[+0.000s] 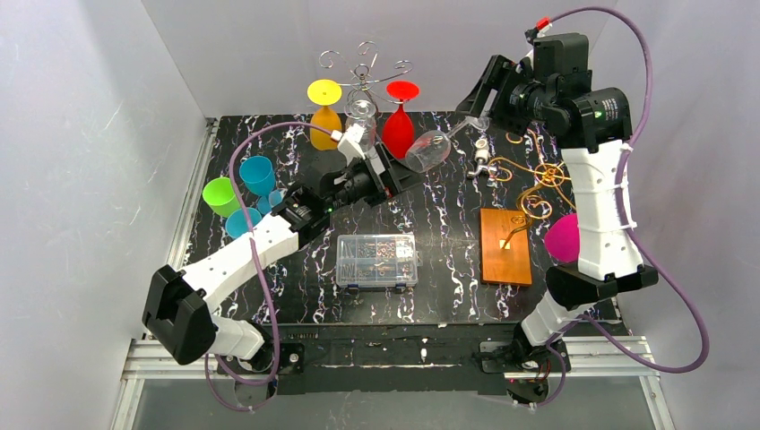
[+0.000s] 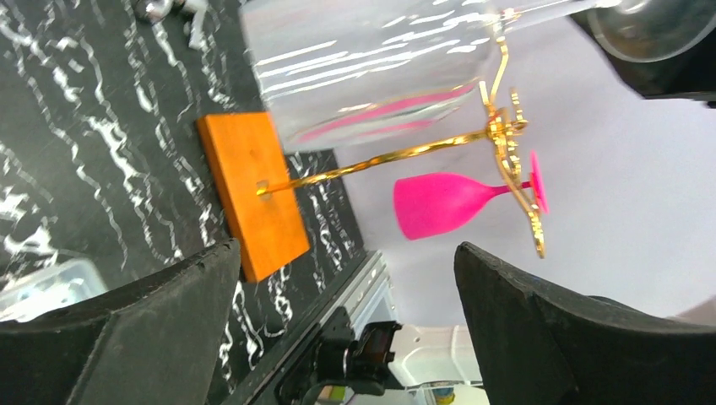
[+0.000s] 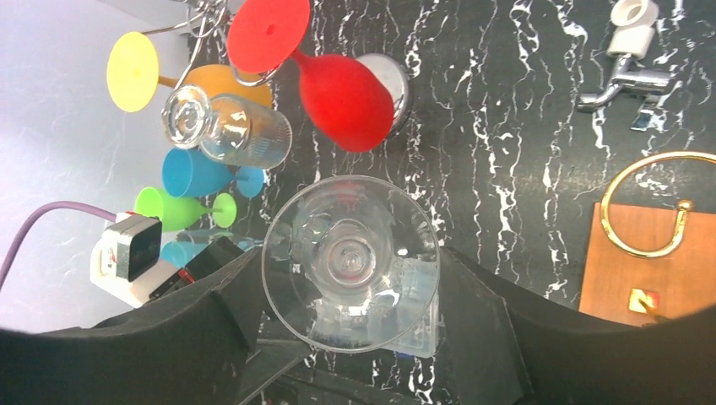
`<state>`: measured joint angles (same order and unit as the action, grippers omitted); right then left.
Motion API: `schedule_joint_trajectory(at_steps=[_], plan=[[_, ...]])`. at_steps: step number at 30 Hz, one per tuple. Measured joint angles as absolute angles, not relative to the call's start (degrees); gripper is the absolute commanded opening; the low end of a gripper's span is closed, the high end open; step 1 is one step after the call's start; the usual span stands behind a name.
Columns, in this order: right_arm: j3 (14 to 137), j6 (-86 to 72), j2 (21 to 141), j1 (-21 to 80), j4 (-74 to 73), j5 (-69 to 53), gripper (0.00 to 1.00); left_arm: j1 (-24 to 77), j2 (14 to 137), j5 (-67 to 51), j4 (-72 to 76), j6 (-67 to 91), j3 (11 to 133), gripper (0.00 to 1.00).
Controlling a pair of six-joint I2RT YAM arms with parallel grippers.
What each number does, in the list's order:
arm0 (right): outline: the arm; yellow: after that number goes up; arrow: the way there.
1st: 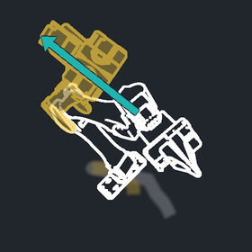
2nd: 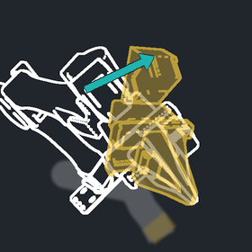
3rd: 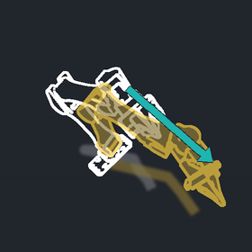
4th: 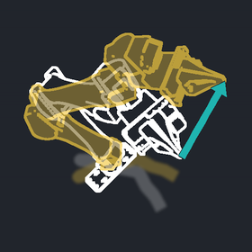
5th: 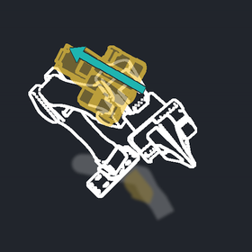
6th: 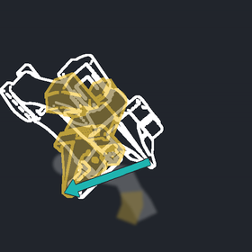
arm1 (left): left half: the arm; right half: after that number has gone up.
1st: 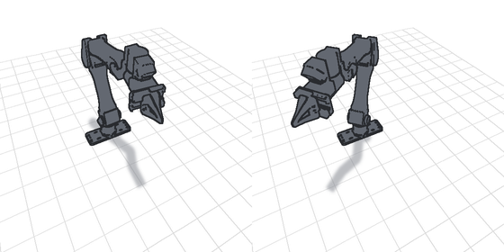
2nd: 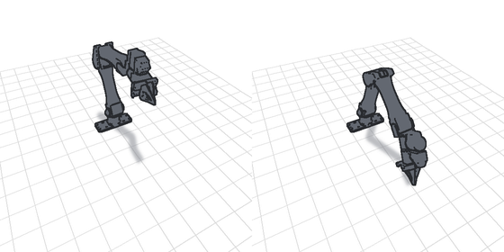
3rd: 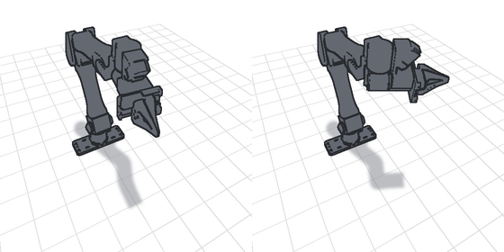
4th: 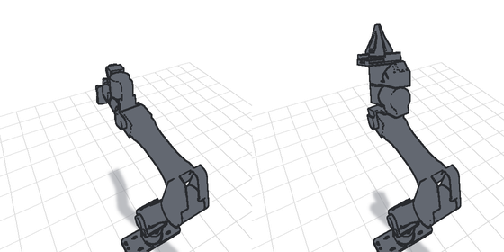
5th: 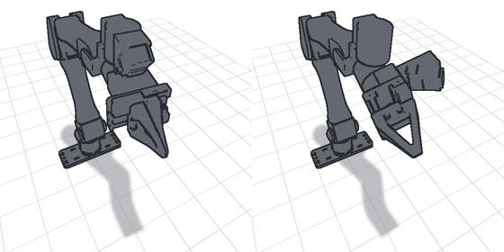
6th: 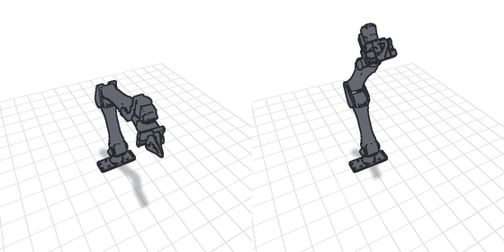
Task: Take the wine glass off the wine glass rack
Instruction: Place the wine glass at the center of the board.
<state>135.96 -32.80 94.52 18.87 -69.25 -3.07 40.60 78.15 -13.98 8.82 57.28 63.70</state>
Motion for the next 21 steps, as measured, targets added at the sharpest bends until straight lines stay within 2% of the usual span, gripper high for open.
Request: schedule_joint_trajectory(at_steps=[21], plan=[[135.52, -35.9, 93.23, 18.9, -68.77, -9.61, 0.47, 33.63, 77.84, -21.85, 33.54, 62.83, 57.43, 0.74]])
